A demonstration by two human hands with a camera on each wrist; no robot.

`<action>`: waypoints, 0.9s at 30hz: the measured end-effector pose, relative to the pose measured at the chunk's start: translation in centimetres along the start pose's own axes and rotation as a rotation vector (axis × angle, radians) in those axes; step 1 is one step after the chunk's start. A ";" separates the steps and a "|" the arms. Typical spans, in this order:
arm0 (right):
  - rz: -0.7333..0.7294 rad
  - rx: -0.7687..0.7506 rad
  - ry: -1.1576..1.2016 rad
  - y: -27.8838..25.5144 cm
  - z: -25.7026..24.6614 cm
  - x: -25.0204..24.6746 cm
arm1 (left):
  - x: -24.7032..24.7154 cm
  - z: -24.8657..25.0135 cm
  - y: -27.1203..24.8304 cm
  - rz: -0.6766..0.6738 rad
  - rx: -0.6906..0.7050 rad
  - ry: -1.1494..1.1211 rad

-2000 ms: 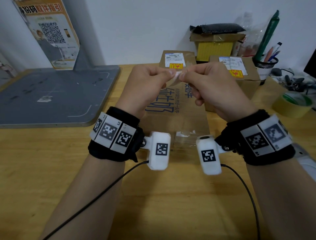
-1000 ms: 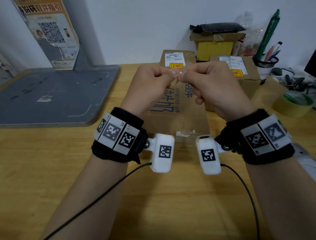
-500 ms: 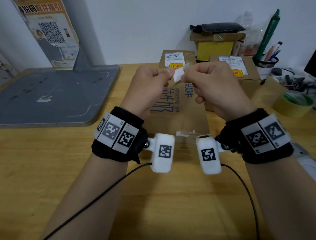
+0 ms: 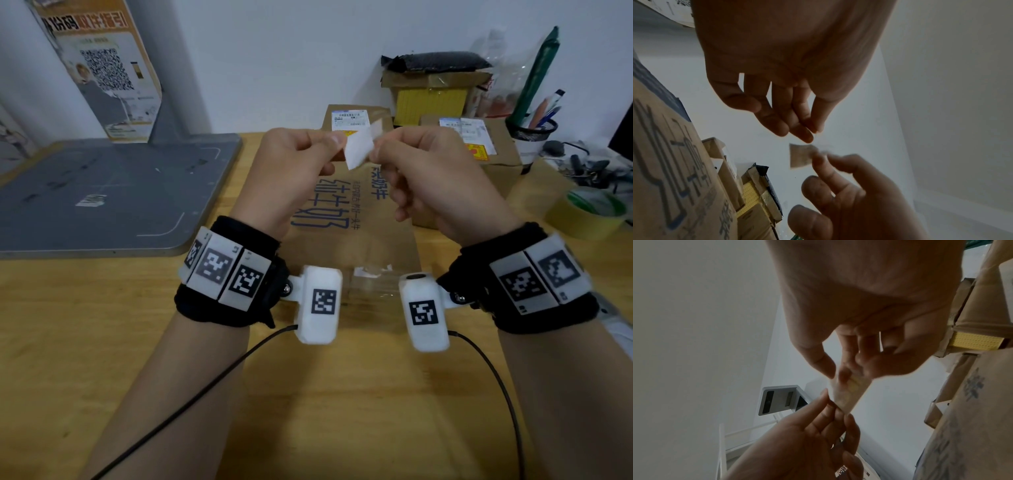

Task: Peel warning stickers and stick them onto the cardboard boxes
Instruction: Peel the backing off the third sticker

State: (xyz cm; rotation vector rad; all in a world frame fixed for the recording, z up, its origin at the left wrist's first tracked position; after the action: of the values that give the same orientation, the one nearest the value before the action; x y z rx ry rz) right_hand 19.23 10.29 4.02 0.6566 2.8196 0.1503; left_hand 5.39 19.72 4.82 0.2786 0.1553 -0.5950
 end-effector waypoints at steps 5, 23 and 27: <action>-0.034 -0.031 -0.038 -0.3 -0.4 0.4 | 0.9 0.5 -0.4 -0.022 0.044 -0.006; -0.050 -0.062 -0.114 -0.4 -0.4 0.0 | 1.7 0.2 -0.6 -0.093 -0.034 -0.020; -0.076 -0.094 -0.124 -0.4 -0.4 0.2 | 1.2 -0.5 -0.3 -0.054 -0.057 -0.105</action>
State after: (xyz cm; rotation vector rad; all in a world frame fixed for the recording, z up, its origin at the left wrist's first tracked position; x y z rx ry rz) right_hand 18.79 10.02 4.28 0.5184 2.6950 0.2193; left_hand 6.11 19.02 3.99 0.1878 0.0791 -0.6561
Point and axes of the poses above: each hand's wrist, its own y-axis towards the middle knuckle, its own x-axis out of the palm, z = x × y, the point moved 7 cm from there along y, towards the middle knuckle, and after that the axes turned 5 degrees about -z, right-handed, at the moved point
